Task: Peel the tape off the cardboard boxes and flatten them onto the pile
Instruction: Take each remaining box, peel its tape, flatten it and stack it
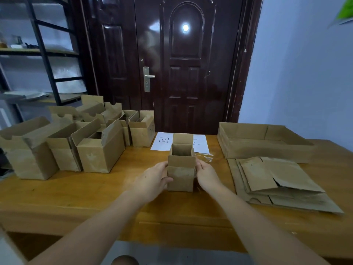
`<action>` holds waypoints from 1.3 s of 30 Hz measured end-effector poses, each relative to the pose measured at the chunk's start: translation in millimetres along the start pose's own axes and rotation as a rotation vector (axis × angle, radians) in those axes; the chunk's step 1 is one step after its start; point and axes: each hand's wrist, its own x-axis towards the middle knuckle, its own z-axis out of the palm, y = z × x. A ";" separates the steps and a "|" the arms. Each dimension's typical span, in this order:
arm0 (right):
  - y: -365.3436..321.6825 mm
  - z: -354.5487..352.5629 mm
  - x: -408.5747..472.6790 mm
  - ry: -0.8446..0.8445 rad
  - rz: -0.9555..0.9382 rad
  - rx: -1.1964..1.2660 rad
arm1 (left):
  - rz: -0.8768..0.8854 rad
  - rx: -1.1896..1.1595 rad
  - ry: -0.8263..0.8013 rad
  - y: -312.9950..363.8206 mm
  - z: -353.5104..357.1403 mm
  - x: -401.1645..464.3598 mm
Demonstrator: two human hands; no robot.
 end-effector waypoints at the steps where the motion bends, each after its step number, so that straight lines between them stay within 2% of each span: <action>1: -1.3 0.0 -1.1 0.004 -0.003 0.012 | -0.022 -0.072 -0.017 -0.6 -1.7 0.3; 4: -4.3 -10.4 -4.0 0.029 -0.028 0.000 | -0.104 -0.360 -0.082 2.5 -9.6 2.7; 7: -5.8 -25.0 -5.8 0.063 -0.082 -0.079 | -0.130 -0.441 -0.018 -0.3 -13.4 9.7; 9: -5.1 -35.6 -2.0 0.051 -0.115 -0.085 | -0.111 -0.400 -0.016 -6.4 -14.0 15.0; 12: -7.0 -51.9 7.6 -0.055 -0.178 -0.112 | -0.129 -0.324 0.025 -9.7 -13.8 23.8; 16: -17.3 -59.2 18.6 -0.105 -0.188 -0.277 | -0.156 -0.199 0.264 6.5 -10.6 28.5; 19: -22.1 -59.3 22.9 -0.098 -0.186 -0.371 | 0.015 -0.027 0.425 8.7 -15.4 22.2; 21: -22.3 -59.3 25.8 -0.105 -0.170 -0.402 | 0.180 0.185 0.399 5.6 -19.0 19.8; 23: -21.1 -59.1 27.0 -0.113 -0.144 -0.378 | 0.225 0.275 0.374 2.8 -21.0 18.7; 27: -14.2 -55.6 21.3 -0.122 -0.065 -0.309 | 0.072 0.311 0.364 -11.9 -24.1 13.3; 30: -9.2 -49.8 13.6 -0.101 -0.022 -0.386 | -0.006 0.385 0.206 -23.2 -19.8 6.3; 34: -6.9 -40.4 12.7 -0.166 -0.065 -0.263 | -0.023 0.226 -0.007 -19.3 -14.4 5.7; 39: -3.4 -39.2 8.9 -0.181 -0.069 -0.214 | -0.050 0.055 -0.139 -28.8 -17.8 10.6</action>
